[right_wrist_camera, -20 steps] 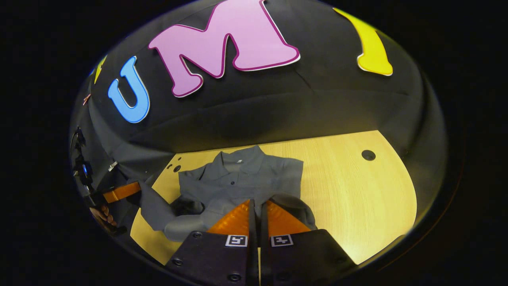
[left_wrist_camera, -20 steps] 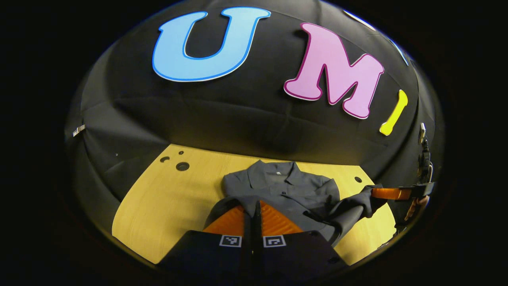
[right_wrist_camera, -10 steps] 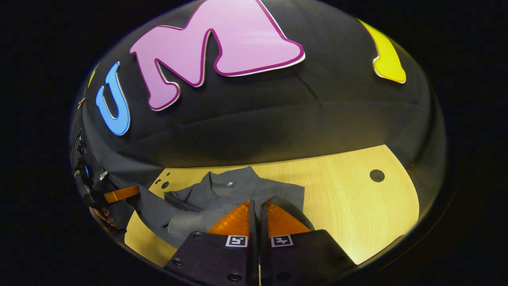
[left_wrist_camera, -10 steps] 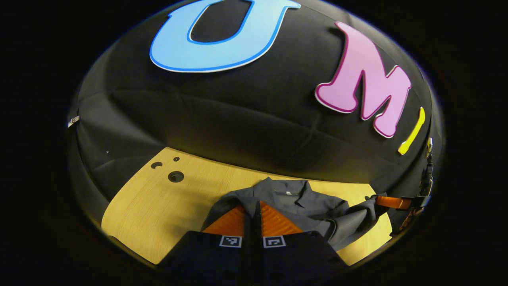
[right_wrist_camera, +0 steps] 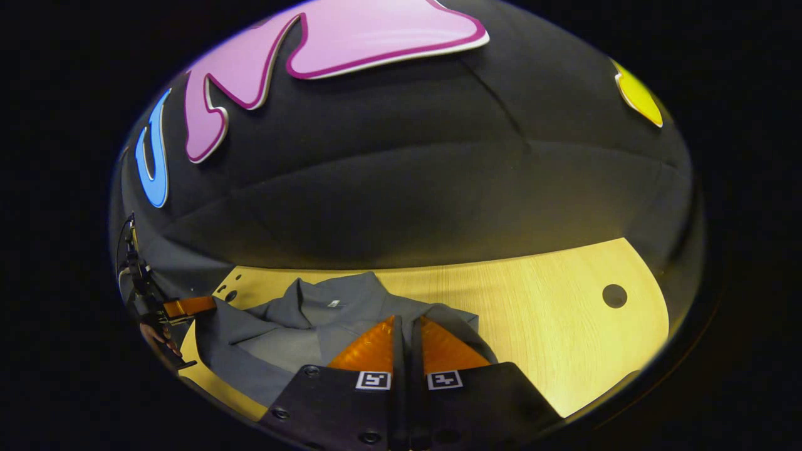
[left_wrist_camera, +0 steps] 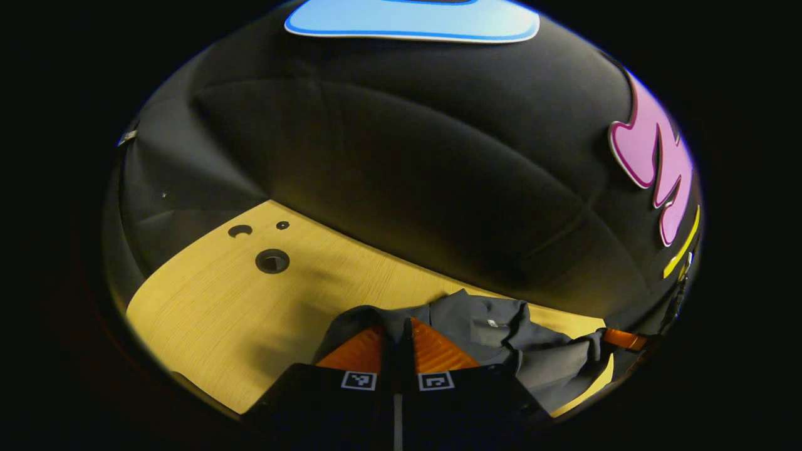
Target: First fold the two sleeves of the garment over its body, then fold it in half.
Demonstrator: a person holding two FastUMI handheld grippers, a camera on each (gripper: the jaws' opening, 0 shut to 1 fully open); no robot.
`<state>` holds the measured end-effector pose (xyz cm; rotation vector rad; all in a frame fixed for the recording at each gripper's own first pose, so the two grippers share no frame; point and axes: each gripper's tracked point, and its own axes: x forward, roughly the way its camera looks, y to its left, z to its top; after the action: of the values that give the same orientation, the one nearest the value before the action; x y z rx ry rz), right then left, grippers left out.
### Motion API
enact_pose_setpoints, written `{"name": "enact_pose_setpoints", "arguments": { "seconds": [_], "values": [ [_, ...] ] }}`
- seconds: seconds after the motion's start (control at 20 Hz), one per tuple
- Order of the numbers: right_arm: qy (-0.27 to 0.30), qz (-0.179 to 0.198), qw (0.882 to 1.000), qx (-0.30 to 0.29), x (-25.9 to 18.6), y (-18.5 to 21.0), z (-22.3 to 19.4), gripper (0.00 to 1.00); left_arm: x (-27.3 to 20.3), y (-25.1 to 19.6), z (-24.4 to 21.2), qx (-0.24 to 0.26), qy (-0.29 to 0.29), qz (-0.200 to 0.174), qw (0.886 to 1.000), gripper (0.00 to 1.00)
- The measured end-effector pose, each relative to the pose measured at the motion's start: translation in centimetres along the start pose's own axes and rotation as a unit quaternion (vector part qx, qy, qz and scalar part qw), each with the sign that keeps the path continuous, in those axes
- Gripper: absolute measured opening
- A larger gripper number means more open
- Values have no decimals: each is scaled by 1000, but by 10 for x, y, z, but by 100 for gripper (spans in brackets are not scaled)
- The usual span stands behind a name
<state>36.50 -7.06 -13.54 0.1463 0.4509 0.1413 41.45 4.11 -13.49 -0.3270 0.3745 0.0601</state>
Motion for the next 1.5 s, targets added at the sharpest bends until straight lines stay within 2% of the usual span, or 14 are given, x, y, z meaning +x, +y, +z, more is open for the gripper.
{"name": "enact_pose_setpoints", "arguments": {
  "seconds": [0.05, 0.2, 0.25, 0.3, 0.4, 0.45, 0.5, 0.55, 0.6, 0.8, 1.0, 1.1, 1.3, 1.5],
  "values": [
    [0, -9, 1000, -5, 5, -5, -3, 7, 2, 3, -4, 3, 6, 10, 1000, 11],
    [-16, -37, 999, -2, 5, -18, 8, 20, 3, 2, -12, 12, 20, 20, 1000, 18],
    [-18, -33, 999, 10, 1, -17, 12, 32, -3, -1, -10, 23, 19, 16, 999, 27],
    [-13, -27, 1000, 9, -6, -16, 11, 32, -11, -2, -3, 46, 11, 23, 999, 51],
    [-8, -19, 1000, -8, -17, -7, 7, 63, -30, -3, 13, 83, -4, 38, 996, 100],
    [-10, -21, 1000, -19, -25, -4, 6, 78, -39, -5, 18, 98, -10, 38, 994, 97],
    [-15, -21, 999, -28, -33, 1, 6, 80, -50, -8, 24, 112, -17, 40, 993, 96],
    [-23, -21, 999, -40, -47, 8, 8, 87, -66, -11, 32, 131, -27, 42, 990, 96],
    [-30, -22, 998, -50, -58, 14, 9, 99, -79, -15, 38, 139, -35, 41, 989, 96],
    [-72, -44, 992, -94, -104, 30, 23, 99, -142, -44, 61, 130, -83, 7, 988, 96],
    [-114, -42, 989, -83, -169, 57, 41, 99, -214, -63, 65, 97, -102, -34, 990, 96],
    [-131, -48, 988, -73, -200, 63, 47, 99, -243, -57, 64, 89, -109, -38, 989, 96],
    [-164, -63, 982, -63, -266, 75, 53, 99, -303, -46, 73, 107, -139, -31, 984, 96],
    [-217, -95, 969, -75, -336, 81, 60, 99, -365, -47, 83, 126, -169, -39, 977, 96]
  ]
}}
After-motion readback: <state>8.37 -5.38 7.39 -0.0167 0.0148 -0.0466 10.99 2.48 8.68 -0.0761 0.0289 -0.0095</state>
